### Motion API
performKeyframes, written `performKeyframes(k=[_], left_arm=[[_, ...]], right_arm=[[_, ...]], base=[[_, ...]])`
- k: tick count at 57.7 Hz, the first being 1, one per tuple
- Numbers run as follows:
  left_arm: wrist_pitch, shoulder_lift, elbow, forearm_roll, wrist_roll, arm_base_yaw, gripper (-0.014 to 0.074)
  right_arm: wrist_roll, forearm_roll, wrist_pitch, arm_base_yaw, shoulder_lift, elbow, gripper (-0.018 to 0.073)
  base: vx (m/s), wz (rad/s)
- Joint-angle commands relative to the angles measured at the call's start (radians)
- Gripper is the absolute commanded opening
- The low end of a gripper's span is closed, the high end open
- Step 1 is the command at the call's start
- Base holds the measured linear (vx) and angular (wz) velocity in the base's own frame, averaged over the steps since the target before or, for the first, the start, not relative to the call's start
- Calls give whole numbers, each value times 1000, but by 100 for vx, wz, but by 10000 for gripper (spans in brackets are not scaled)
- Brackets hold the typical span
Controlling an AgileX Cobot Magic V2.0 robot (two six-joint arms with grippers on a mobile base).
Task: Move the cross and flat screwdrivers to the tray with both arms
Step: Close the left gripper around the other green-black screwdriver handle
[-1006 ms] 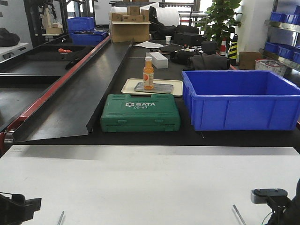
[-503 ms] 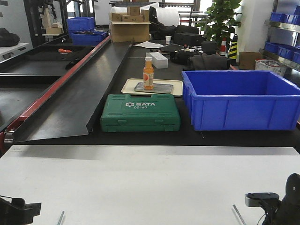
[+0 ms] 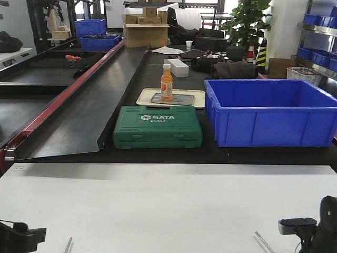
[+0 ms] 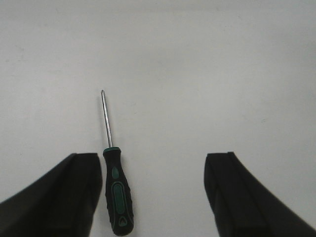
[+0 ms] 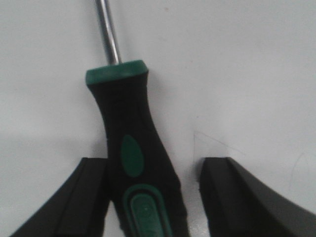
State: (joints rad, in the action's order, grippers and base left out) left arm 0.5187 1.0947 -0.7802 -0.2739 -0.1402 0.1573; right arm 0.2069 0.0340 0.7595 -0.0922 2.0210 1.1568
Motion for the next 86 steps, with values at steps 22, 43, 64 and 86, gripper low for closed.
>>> performKeyframes(k=[22,43,64,86], left_arm=[[-30,-16,-35,-17,10,6,576],[62,-16,-35,-16,84,6,576],[150,43,-35,30,167,6,576],[-14,374,-49,171,219,6,576]], right_arm=[[27,107,82,-1,-13,11,-11],[-32,242,108,-1,-13,11,-9],[-32,243,93,-1,-13,11,-9],[-30,243,123,-1,-13,11,-9]], base=[[0,0],[0,0],[0,0],[0,0]])
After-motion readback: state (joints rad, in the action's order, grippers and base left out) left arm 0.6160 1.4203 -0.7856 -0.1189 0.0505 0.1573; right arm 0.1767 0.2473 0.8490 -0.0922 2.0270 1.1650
